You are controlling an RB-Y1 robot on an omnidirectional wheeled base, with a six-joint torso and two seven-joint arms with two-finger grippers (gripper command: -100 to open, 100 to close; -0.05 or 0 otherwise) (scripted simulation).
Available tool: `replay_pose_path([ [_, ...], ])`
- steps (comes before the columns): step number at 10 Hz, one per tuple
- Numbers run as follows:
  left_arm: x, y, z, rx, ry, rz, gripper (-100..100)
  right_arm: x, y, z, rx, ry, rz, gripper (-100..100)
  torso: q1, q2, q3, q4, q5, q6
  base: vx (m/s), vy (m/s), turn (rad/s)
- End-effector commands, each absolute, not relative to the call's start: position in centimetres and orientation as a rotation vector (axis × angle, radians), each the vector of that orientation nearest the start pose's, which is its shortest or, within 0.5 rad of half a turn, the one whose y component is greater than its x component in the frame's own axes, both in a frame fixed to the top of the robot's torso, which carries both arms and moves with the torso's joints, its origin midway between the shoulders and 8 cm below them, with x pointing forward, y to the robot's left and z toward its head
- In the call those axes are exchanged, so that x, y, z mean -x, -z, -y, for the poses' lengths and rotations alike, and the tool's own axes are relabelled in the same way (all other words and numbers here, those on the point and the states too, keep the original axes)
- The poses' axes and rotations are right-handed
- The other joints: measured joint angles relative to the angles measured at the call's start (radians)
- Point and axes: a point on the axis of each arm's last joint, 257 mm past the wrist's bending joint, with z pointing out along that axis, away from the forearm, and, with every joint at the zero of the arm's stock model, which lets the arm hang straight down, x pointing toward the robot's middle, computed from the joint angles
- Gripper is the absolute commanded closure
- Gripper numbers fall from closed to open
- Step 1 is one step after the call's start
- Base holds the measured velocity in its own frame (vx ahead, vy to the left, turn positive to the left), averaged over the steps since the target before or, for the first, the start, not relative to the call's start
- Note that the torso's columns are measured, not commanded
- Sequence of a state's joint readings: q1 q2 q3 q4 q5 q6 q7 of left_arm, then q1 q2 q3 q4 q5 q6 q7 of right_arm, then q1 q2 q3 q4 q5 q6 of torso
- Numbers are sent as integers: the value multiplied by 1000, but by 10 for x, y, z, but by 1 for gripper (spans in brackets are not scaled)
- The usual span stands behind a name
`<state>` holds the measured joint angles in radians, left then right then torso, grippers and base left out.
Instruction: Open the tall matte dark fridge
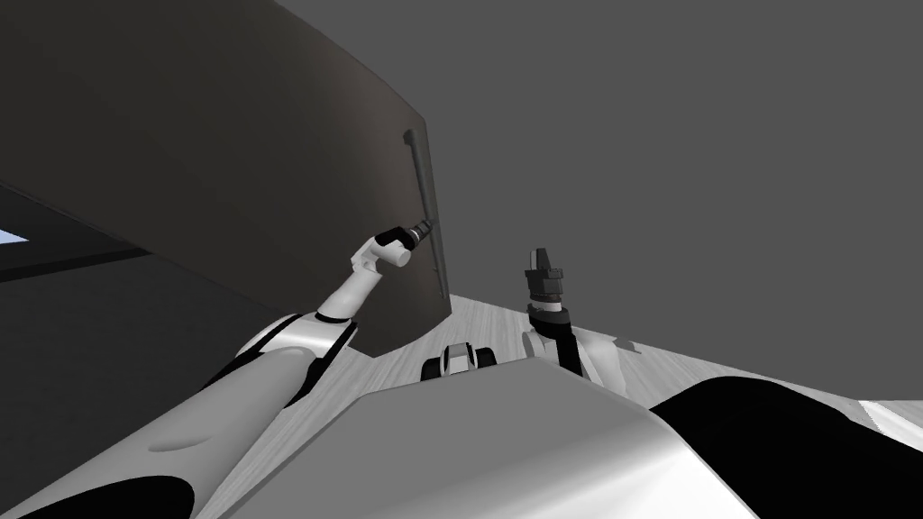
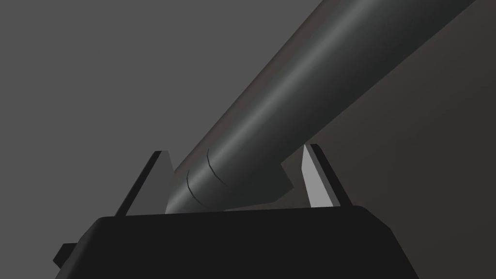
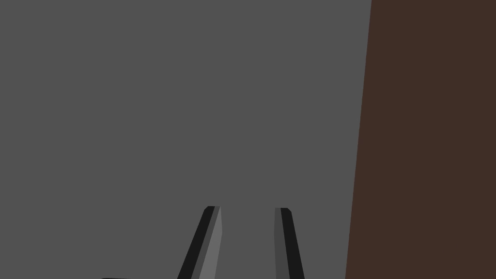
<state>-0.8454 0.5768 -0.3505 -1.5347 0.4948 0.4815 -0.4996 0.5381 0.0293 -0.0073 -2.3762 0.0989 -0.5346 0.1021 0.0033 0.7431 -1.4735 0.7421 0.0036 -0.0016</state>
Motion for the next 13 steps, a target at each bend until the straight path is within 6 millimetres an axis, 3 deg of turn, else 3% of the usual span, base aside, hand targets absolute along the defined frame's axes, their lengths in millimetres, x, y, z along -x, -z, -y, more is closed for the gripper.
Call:
replay_pose_path([
  [1,-646,-63,-71,178,959,-1598,100,-316,-60,270,-502,-1139,-602,0,-2,-7,-4,0,-1,-3,-81,52,-16],
  [8,-566,-72,30,-21,1176,-1635,100,-316,-60,270,-502,-1139,-602,0,2,0,-1,0,0,-2,-194,166,-31],
  [9,-571,-83,23,-18,1147,-1641,-100,-316,-60,270,-502,-1139,-602,0,1,-1,-1,0,0,-1,-74,47,45],
  [13,-563,-110,24,-32,1154,-1646,-100,-316,-60,270,-502,-1139,-602,0,-4,-10,-7,-2,-3,2,44,-46,44],
])
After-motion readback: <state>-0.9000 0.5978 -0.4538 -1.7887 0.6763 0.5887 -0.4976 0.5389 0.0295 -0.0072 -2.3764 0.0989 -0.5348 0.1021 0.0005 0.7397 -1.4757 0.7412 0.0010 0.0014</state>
